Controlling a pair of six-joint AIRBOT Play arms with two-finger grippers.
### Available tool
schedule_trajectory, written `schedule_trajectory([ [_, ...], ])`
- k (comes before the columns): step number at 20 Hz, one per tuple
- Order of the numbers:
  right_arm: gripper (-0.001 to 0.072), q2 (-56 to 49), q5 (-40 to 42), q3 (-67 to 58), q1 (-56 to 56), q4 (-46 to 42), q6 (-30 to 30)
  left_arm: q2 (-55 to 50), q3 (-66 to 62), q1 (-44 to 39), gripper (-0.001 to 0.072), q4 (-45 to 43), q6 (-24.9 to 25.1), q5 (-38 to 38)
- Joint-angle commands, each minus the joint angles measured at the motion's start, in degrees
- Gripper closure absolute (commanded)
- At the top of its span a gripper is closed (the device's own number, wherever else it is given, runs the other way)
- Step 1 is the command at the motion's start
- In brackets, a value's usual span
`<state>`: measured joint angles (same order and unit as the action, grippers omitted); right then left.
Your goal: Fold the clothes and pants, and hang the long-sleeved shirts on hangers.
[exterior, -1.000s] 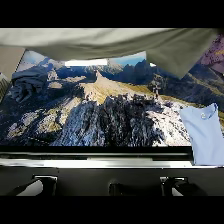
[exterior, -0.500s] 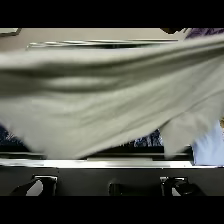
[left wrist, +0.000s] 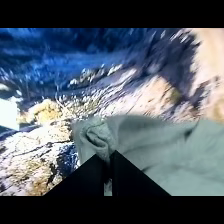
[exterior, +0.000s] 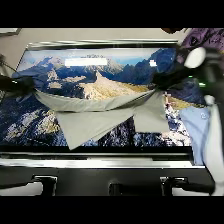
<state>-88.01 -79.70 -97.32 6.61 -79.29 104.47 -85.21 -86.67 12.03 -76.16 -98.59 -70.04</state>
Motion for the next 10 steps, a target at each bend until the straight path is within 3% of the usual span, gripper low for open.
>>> schedule_trajectory([
  [1, 0.0681, -11.3, 4.3, 0.6, 0.0, 2.7, 0.9, -11.2, 1.9, -1.9, 0.0687, 0.6, -3.8, 2.5],
  [3, 0.0682, -12.4, 5.6, 0.5, 0.0, 2.2, 1.9, -11.6, 1.9, -1.2, 0.0672, 0.5, -3.9, 1.9],
  [5, 0.0682, -11.7, 6.1, 0.5, 0.0, 1.3, 1.9, -9.0, 1.9, 1.0, 0.0443, 0.6, -2.5, -0.4],
  [7, 0.0682, -10.5, 5.1, 0.5, 0.0, -0.7, 1.8, -4.6, 2.2, 4.3, 0.0111, 0.6, 1.6, -3.6],
  [10, 0.0682, -8.1, 3.5, 0.5, 0.0, -4.2, 1.2, 5.7, 8.8, 10.7, 0.0084, 2.5, 2.7, -4.7],
])
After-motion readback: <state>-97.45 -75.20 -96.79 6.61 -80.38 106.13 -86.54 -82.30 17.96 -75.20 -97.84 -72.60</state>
